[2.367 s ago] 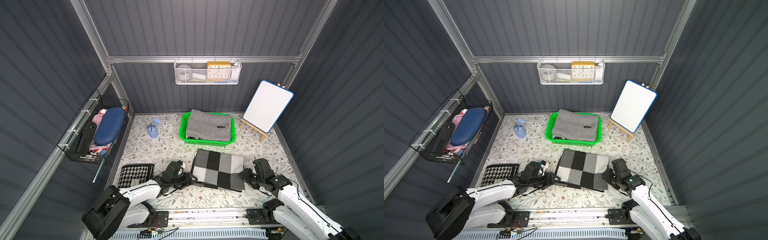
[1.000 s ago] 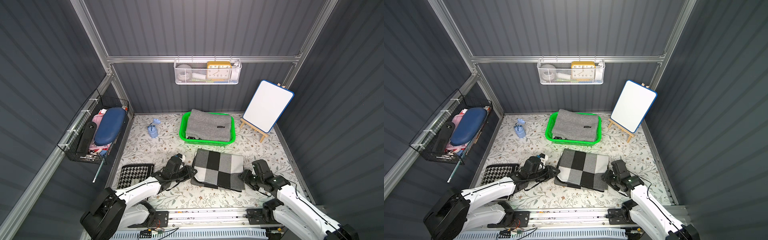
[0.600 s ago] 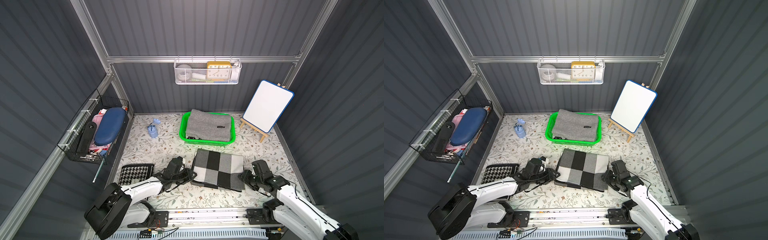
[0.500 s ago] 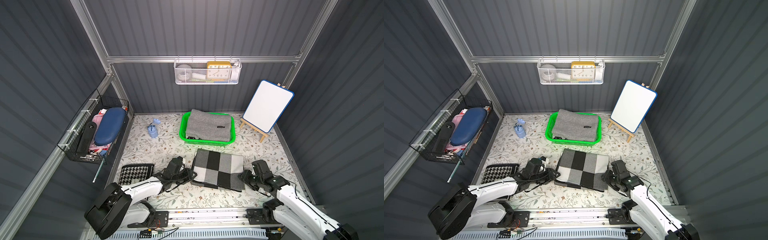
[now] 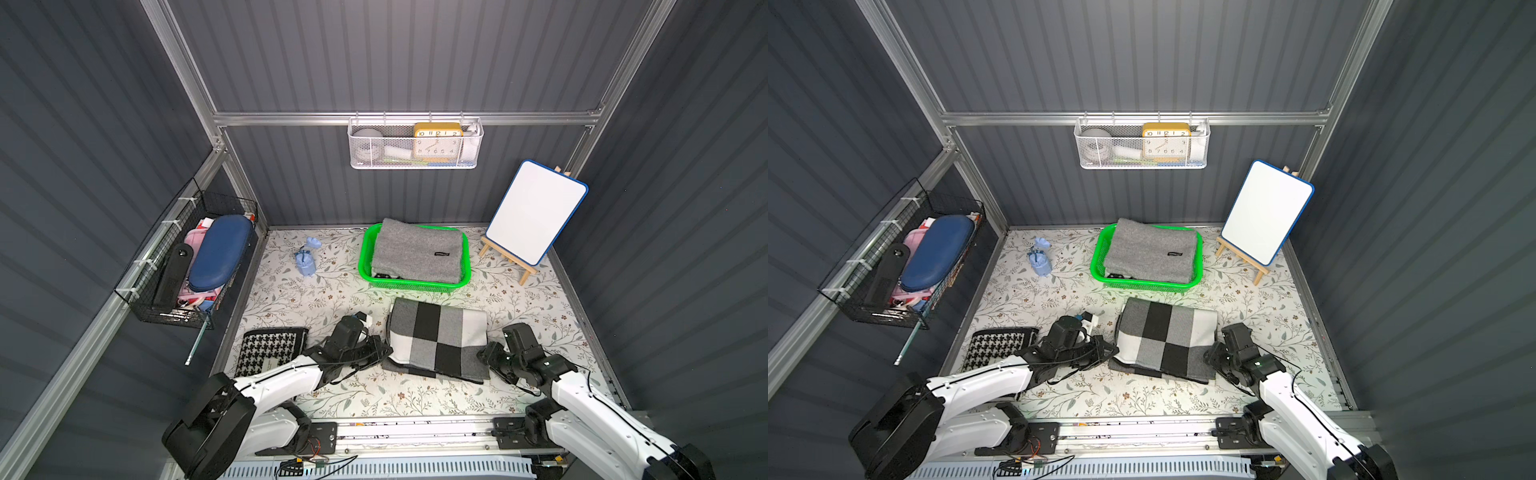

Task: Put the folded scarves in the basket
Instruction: Move the scarf to the center of the board.

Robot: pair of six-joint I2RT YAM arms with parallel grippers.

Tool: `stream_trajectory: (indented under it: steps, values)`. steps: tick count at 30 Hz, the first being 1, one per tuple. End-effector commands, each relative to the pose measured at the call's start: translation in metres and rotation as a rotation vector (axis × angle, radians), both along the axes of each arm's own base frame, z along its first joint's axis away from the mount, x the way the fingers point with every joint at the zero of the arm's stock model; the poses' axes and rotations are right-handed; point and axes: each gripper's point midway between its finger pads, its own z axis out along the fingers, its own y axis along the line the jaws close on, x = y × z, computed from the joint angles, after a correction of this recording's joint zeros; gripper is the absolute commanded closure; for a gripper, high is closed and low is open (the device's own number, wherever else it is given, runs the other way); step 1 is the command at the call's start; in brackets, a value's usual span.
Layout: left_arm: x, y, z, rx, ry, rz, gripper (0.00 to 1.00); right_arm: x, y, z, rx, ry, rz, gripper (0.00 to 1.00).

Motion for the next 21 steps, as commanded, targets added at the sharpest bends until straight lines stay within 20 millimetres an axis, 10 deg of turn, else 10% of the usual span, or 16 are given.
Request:
stream_trajectory:
  steps: [1, 11, 14, 17, 21]
  values:
    - [-0.019, -0.006, 0.013, -0.057, 0.057, -0.043, 1.0, 0.004, -0.008, -0.007, -0.026, -0.012, -0.055, 0.39]
    - [-0.062, 0.013, -0.023, 0.0, 0.161, -0.051, 0.98, 0.009, -0.01, -0.002, -0.038, -0.044, -0.055, 0.34]
    - [-0.064, 0.016, -0.029, 0.019, 0.158, -0.053, 0.71, 0.011, -0.008, 0.0, -0.041, -0.06, -0.029, 0.32]
    - [-0.058, 0.013, -0.026, 0.042, 0.13, -0.074, 0.23, 0.014, -0.005, 0.006, -0.056, -0.062, 0.016, 0.31]
    - [-0.032, 0.007, -0.009, 0.092, 0.058, -0.032, 0.03, 0.021, 0.003, 0.015, -0.068, -0.065, 0.096, 0.26]
